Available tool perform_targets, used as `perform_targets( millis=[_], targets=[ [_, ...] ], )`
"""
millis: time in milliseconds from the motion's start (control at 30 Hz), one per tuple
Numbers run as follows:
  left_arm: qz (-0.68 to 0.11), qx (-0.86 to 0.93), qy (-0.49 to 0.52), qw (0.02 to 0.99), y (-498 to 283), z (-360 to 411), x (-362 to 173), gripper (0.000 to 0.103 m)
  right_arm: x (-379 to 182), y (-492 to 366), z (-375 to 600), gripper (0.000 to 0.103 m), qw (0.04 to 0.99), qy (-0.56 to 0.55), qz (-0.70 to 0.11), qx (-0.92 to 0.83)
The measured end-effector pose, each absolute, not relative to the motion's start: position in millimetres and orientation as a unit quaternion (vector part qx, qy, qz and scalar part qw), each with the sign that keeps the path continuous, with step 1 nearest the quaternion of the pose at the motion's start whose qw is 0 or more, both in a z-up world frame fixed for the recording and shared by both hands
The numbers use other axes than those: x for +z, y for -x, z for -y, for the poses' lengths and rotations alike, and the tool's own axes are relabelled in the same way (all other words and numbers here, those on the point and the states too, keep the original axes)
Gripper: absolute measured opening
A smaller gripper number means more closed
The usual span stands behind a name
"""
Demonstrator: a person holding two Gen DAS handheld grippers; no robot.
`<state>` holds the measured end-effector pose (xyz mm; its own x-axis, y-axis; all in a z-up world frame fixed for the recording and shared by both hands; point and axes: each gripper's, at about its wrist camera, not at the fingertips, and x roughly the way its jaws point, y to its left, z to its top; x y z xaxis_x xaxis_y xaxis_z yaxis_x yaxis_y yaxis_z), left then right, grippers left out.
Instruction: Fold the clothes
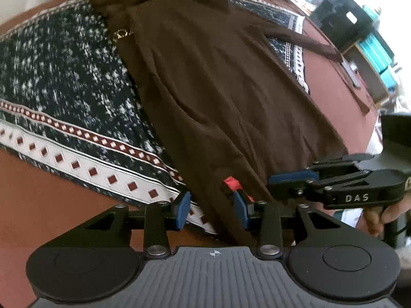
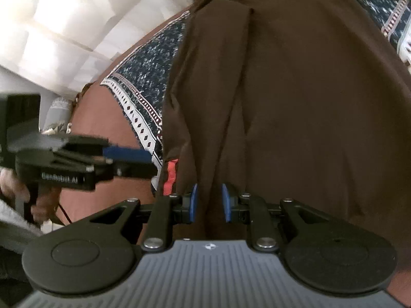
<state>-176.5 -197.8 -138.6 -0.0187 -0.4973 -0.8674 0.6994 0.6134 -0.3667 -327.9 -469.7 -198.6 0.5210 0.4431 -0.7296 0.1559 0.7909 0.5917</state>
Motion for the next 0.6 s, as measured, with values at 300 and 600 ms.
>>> perform_targets(
  millis=[300, 600],
  targets=[
    [-0.576, -0.454, -0.109, 0.671, 200, 203, -141, 0.058, -199, 323, 463, 0.021, 0.817, -0.31, -0.478, 0.086],
    [-0.583, -0.454, -0.109, 0.665, 204, 207, -144, 0.003, -170, 337, 473, 0.0, 0.819, -0.329, -0.462, 0.089]
  ],
)
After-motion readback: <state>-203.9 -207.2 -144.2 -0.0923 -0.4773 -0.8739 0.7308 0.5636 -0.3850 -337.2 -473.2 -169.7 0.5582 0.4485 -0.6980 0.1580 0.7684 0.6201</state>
